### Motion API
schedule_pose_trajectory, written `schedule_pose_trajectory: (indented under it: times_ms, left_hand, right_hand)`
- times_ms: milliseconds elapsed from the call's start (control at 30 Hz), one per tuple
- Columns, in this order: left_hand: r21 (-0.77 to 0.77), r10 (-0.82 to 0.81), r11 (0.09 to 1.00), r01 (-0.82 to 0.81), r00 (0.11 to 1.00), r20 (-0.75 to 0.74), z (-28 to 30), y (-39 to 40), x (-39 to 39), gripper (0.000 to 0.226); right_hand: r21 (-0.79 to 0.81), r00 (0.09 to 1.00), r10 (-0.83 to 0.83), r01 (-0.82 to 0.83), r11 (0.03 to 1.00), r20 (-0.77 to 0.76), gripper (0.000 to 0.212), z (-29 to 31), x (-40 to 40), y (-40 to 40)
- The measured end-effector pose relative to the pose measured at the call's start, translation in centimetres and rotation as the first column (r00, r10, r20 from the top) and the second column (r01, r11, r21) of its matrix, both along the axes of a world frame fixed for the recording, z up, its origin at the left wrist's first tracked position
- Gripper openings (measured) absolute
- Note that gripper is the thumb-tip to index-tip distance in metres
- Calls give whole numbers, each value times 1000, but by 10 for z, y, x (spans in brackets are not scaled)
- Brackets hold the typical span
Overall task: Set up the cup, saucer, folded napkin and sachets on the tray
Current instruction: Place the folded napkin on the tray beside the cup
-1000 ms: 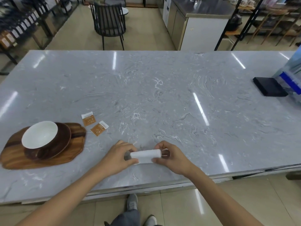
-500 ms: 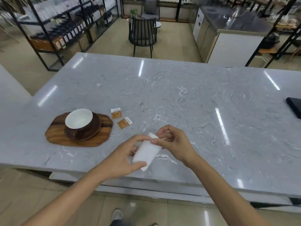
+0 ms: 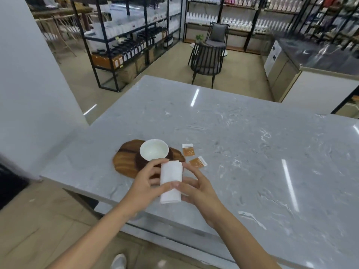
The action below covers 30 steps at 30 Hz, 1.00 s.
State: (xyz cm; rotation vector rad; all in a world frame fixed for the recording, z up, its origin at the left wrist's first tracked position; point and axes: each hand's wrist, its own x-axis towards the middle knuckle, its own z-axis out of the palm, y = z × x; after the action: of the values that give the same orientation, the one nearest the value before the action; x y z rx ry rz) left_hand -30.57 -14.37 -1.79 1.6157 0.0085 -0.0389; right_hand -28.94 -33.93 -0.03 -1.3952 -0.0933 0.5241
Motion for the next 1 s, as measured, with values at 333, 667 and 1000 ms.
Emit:
schedule_pose_trajectory:
  times_ms: [333, 667, 1000]
  left_hand:
    - [-13, 118, 993, -118, 993, -27, -28, 151, 41, 43]
    - [361, -204, 914, 182, 979, 22, -60, 223, 121, 31]
    - [711, -387, 692, 127, 897, 216, -75, 219, 160, 26]
  right_hand:
    - [-134, 960, -185, 215, 967, 209, 38, -37, 1, 154]
    - [-403, 830, -293, 501, 766, 475, 19, -89, 17, 245]
    - [-696, 733, 30, 631, 344, 679, 32, -116, 29, 273]
